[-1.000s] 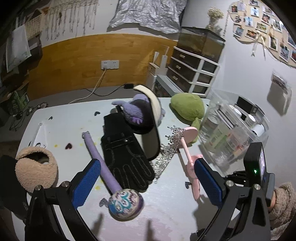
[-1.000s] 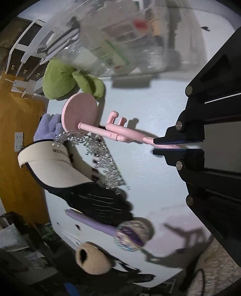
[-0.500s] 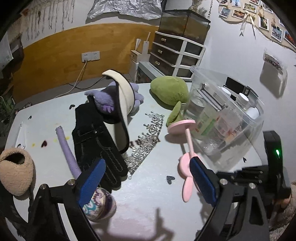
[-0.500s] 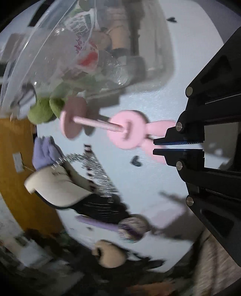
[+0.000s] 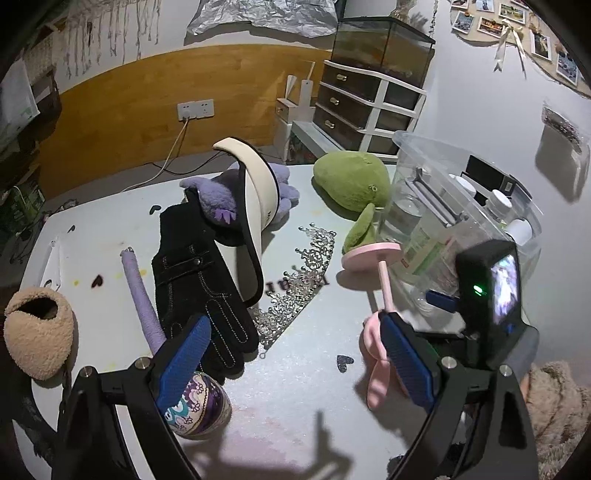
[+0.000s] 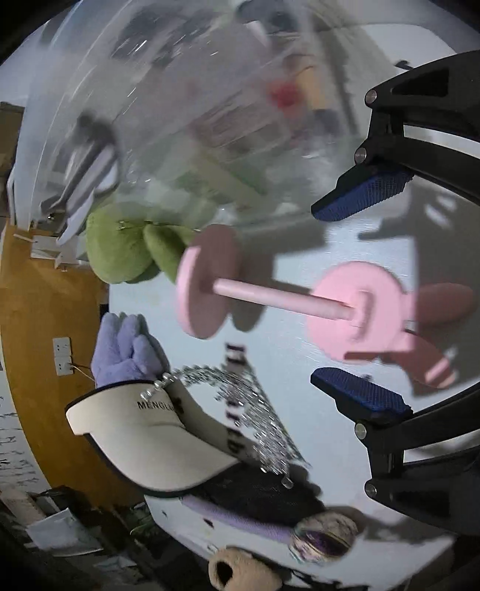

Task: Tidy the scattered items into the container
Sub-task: 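Close the right gripper on the pink stand's pole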

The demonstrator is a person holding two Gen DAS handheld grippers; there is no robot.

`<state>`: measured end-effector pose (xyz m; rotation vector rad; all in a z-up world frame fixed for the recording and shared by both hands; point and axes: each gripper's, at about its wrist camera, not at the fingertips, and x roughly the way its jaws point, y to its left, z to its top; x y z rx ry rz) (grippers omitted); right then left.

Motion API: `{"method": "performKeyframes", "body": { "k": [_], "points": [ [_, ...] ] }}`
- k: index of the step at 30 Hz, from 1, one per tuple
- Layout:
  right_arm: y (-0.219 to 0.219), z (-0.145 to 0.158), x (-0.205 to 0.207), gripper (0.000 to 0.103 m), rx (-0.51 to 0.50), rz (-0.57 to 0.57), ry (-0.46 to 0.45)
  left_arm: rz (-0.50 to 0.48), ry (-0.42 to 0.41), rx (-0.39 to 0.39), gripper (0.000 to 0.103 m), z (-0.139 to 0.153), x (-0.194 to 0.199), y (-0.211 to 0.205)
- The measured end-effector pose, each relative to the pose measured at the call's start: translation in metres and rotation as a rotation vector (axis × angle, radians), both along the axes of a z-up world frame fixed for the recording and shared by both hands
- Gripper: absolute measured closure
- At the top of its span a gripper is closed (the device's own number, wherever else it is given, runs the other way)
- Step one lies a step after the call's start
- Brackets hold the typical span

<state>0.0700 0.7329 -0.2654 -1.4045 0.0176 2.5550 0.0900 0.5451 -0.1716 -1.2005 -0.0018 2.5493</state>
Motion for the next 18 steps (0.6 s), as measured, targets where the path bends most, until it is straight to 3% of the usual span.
{"method": "performKeyframes", "body": {
  "k": [1, 2, 4, 5, 6, 18],
  "points": [
    [0.002, -0.004, -0.006, 0.047, 0.005, -0.011, -0.011, 0.002, 0.002, -0.003, 0.009, 0.001, 0.0, 0.0],
    [0.006, -0.009, -0.012, 0.061, 0.003, -0.025, -0.031, 0.003, 0.005, -0.007, 0.009, 0.002, 0.0, 0.001],
    [0.011, -0.014, -0.016, 0.072, -0.019, -0.031, -0.052, 0.002, 0.01, -0.017, 0.009, 0.003, 0.0, 0.002],
    [0.013, -0.015, -0.016, 0.085, -0.033, -0.032, -0.06, 0.001, 0.012, -0.022, 0.009, 0.003, 0.0, 0.003],
    [0.016, -0.017, -0.017, 0.089, -0.047, -0.032, -0.068, -0.001, 0.014, -0.027, 0.009, 0.003, 0.0, 0.004],
    [0.014, -0.019, 0.022, 0.09, -0.162, 0.038, -0.165, -0.05, 0.001, -0.07, 0.009, -0.013, -0.001, 0.013]
  ]
}}
